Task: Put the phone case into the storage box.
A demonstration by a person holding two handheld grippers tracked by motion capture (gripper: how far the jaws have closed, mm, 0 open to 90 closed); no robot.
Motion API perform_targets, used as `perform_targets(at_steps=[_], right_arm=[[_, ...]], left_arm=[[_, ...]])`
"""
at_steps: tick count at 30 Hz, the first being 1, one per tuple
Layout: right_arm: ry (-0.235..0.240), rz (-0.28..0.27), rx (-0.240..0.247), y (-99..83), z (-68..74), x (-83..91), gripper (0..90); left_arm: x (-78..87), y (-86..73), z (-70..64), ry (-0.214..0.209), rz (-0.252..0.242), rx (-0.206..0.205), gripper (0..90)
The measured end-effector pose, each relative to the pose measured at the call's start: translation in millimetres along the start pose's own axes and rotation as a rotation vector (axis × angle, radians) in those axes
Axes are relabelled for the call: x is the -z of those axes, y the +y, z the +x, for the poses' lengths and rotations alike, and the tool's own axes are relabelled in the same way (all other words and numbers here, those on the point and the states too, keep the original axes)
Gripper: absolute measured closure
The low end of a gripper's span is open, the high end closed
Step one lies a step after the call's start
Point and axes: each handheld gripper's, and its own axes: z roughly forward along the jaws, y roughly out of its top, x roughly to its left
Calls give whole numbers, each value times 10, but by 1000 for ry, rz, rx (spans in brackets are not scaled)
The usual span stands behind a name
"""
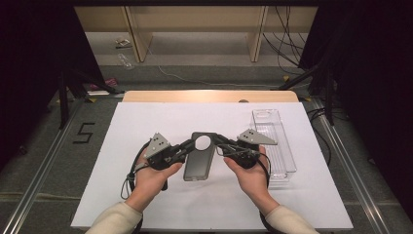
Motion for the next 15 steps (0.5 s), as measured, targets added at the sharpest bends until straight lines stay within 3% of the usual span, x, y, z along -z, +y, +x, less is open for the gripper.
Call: perform_targets(at_steps=[15], right_arm=[[-31, 16, -31, 67, 64, 66, 852]], left_arm=[[-28, -31, -1, -2, 32, -9, 796]])
